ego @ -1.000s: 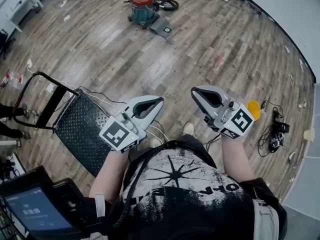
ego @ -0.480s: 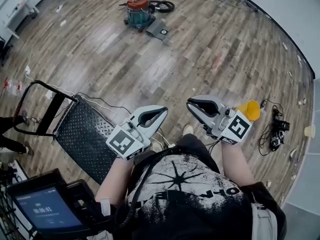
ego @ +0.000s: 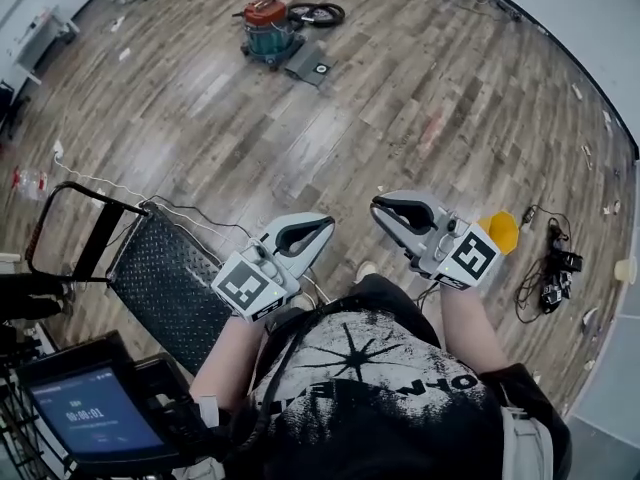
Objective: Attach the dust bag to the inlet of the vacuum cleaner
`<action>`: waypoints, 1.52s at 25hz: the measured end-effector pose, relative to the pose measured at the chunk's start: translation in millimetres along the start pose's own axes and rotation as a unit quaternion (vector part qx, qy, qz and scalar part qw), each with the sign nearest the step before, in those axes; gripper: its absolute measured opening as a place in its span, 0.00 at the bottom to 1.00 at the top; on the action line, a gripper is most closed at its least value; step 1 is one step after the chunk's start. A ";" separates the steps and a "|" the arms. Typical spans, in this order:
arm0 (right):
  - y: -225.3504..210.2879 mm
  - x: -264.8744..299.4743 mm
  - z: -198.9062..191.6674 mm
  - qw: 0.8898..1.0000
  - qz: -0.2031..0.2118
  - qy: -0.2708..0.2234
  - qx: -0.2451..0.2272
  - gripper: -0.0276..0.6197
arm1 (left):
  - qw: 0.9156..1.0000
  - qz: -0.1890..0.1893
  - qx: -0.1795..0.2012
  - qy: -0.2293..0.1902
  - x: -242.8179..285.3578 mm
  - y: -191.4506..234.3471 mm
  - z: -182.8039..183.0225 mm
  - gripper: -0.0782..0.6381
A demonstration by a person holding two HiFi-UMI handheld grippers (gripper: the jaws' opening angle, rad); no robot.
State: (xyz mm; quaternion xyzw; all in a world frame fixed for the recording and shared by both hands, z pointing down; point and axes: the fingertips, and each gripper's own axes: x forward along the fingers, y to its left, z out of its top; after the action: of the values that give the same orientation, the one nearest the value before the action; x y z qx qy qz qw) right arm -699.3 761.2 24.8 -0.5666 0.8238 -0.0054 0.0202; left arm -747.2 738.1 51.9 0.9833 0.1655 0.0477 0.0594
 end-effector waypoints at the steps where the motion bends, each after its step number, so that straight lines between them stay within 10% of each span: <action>1: -9.2 -7.1 0.5 1.000 0.005 0.003 -0.007 0.08 | 1.000 0.001 0.004 0.003 13.4 1.5 1.7 0.11; 7: -64.9 -65.4 -2.9 0.999 0.024 0.013 -0.019 0.08 | 0.998 0.012 -0.057 -0.027 93.0 14.6 16.6 0.11; 23: -130.6 -139.5 5.3 0.999 0.005 -0.028 -0.030 0.05 | 0.999 0.040 -0.033 -0.013 172.6 8.5 25.6 0.11; 38: -161.9 -101.1 10.8 0.997 -0.066 -0.025 -0.030 0.05 | 0.998 -0.056 -0.031 0.004 204.4 70.8 28.5 0.11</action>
State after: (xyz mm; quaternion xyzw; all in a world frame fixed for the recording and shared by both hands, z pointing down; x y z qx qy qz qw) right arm -511.7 797.8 21.9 -0.6197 0.7838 0.0322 0.0238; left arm -529.0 736.5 48.2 0.9699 0.2192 0.0532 0.0915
